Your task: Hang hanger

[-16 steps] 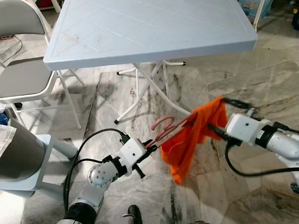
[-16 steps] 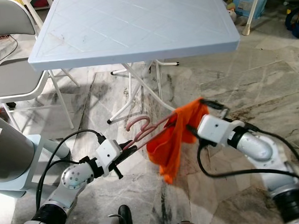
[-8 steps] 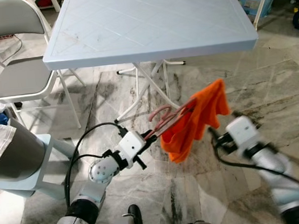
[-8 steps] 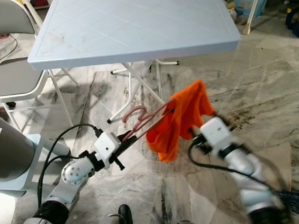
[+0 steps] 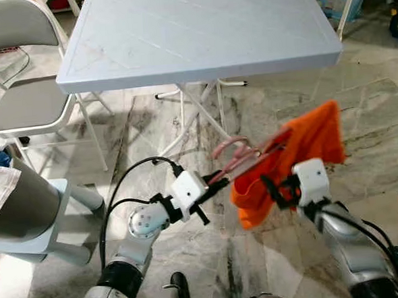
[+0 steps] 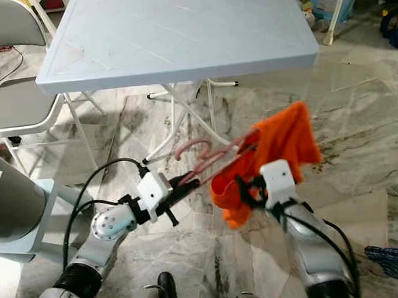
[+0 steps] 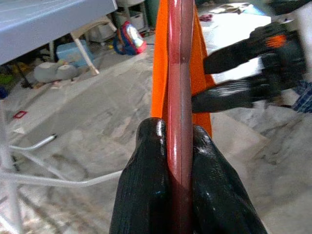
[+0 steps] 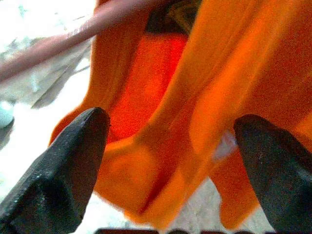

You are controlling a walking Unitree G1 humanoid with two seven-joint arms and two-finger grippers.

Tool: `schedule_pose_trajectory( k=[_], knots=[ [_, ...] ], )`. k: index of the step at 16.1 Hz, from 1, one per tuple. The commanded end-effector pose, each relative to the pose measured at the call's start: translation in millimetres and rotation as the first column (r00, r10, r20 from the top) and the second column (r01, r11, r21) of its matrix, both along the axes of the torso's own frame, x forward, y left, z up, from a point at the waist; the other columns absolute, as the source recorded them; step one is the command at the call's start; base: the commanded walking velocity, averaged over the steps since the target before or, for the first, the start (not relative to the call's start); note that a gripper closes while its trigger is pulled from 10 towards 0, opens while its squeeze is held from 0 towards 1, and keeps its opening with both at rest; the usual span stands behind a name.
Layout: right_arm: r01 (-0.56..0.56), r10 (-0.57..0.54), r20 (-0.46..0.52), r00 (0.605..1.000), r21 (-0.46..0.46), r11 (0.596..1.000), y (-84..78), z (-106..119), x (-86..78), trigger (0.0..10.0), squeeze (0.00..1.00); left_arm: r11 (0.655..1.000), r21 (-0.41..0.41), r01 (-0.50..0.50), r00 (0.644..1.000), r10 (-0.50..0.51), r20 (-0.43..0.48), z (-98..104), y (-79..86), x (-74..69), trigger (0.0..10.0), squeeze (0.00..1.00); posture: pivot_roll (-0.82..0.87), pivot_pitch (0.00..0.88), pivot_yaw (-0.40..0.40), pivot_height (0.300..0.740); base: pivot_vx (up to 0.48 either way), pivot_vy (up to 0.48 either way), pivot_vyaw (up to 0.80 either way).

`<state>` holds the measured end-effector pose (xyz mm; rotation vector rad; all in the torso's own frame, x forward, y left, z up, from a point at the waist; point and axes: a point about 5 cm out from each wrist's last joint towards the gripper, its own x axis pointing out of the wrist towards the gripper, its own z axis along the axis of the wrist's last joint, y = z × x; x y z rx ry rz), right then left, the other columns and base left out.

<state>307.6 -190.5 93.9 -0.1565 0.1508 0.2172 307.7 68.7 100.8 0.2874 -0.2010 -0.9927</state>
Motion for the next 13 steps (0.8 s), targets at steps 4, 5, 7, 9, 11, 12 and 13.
schedule_pose_trajectory(
  k=[4, 5, 7, 9, 11, 12, 13],
  knots=[
    [0.186, -0.186, 0.005, 0.983, -0.033, 0.982, -3.1, -2.9, 13.9, 10.0, 0.00, 0.999, -0.019, 0.043, 0.999, -0.043, 0.002, 5.4, -0.5, -3.9, 0.0, 0.00, 0.01, 0.258, 0.072, 0.740, 0.000, 0.000, 0.00],
    [0.219, -0.219, 0.020, 0.976, -0.017, 0.975, -4.3, -0.4, 17.5, 0.0, 0.00, 0.999, -0.019, 0.047, 0.999, -0.047, -0.001, 5.3, -0.6, -4.3, 0.0, 0.00, 0.01, 0.258, 0.072, 0.740, 0.000, 0.000, 0.00],
    [0.292, -0.291, 0.036, 0.956, -0.012, 0.956, -10.8, 3.3, 23.2, 0.0, 0.00, 0.999, -0.021, 0.050, 0.999, -0.050, -0.004, 6.0, -0.2, -4.6, 0.0, 0.00, 0.01, 0.254, 0.071, 0.740, 0.000, 0.000, 0.00],
    [0.389, -0.389, 0.037, 0.921, -0.005, 0.921, -24.3, 3.1, 25.7, 0.0, 0.00, 0.998, -0.025, 0.051, 0.999, -0.051, -0.003, 8.1, 1.0, -4.4, 0.0, 0.00, 0.02, 0.250, 0.068, 0.740, 0.000, 0.000, 0.00],
    [0.453, -0.452, 0.051, 0.890, -0.003, 0.891, -35.8, 4.7, 26.6, 0.0, 0.00, 0.998, -0.025, 0.050, 0.999, -0.050, -0.003, 8.9, 1.9, -4.2, 0.0, 0.00, 0.02, 0.247, 0.069, 0.740, 0.000, 0.000, 0.00],
    [0.480, -0.479, 0.067, 0.875, 0.004, 0.877, -41.8, 7.2, 26.5, 0.0, 0.00, 0.999, -0.023, 0.049, 0.999, -0.049, -0.005, 8.4, 2.7, -4.6, 0.0, 0.00, 0.02, 0.246, 0.071, 0.740, 0.000, 0.000, 0.00],
    [0.495, -0.494, 0.076, 0.866, 0.004, 0.869, -45.0, 8.5, 26.5, 0.0, 0.00, 0.999, -0.022, 0.049, 0.999, -0.050, -0.006, 8.0, 3.2, -4.8, 0.0, 0.00, 0.02, 0.245, 0.072, 0.740, 0.000, 0.000, 0.00]
  ],
)
